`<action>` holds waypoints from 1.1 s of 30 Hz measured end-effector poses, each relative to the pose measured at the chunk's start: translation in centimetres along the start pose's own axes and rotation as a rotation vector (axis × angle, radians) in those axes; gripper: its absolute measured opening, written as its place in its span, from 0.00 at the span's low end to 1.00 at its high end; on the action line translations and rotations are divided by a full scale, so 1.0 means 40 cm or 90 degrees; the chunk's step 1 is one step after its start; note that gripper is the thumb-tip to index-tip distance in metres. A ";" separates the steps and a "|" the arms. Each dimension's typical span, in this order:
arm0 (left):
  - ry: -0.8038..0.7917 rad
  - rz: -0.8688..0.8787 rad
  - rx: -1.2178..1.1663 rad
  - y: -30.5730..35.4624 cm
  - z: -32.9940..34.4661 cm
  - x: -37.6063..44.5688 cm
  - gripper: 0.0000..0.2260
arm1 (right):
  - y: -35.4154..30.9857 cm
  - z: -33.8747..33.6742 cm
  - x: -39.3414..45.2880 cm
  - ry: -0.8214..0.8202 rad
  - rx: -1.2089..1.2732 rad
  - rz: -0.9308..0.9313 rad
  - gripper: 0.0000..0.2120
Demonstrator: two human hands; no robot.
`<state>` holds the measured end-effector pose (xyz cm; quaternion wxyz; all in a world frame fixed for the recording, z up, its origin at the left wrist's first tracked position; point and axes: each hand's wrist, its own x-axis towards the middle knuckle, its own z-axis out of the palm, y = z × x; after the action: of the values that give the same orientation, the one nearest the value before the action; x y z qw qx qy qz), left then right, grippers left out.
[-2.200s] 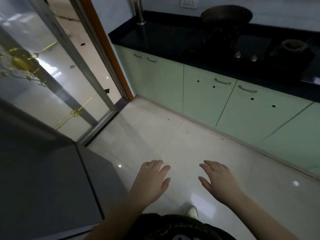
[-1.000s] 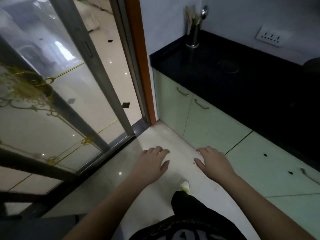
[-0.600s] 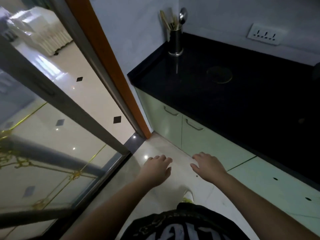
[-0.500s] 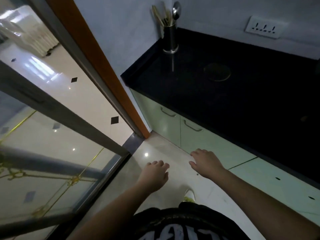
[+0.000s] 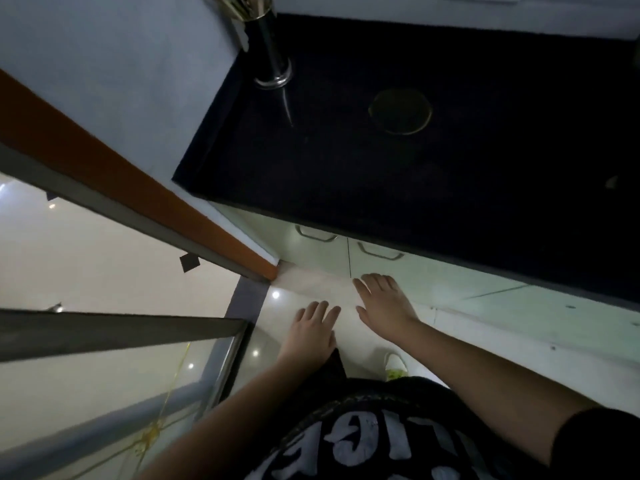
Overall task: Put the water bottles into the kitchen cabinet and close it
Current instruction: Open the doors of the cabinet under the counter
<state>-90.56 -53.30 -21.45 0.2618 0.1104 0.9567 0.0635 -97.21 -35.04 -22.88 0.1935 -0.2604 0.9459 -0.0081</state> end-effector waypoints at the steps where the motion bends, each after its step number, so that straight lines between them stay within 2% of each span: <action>1: -0.008 0.017 0.005 -0.028 -0.008 0.018 0.24 | -0.011 -0.001 0.018 0.007 0.013 0.022 0.29; 6: 0.014 0.121 0.066 -0.173 -0.041 0.112 0.26 | -0.057 0.006 0.095 0.027 0.075 0.151 0.35; 9: -0.004 0.165 0.132 -0.241 -0.051 0.167 0.28 | -0.081 0.023 0.119 -0.006 0.090 0.210 0.37; 13: 0.031 0.204 0.165 -0.280 -0.066 0.227 0.31 | -0.099 0.034 0.138 -0.041 0.115 0.293 0.37; 19: 0.042 0.201 0.135 -0.301 -0.070 0.303 0.36 | -0.105 0.022 0.168 -0.053 0.149 0.379 0.35; 22: 0.014 0.195 0.163 -0.301 -0.085 0.344 0.35 | -0.090 0.012 0.181 -0.069 0.138 0.407 0.35; 26: 0.000 0.193 0.207 -0.296 -0.113 0.371 0.34 | -0.079 0.006 0.203 -0.097 0.212 0.451 0.36; 29: -0.017 0.165 0.201 -0.289 -0.120 0.354 0.32 | -0.082 -0.009 0.207 -0.072 0.247 0.474 0.34; 33: -0.064 0.137 0.158 -0.288 -0.110 0.285 0.28 | -0.105 -0.014 0.149 -0.137 0.192 0.451 0.29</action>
<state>-104.45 -61.93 -25.31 0.2854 0.2467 0.9255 -0.0332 -100.07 -41.68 -24.02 0.3186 0.1141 0.9396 -0.0523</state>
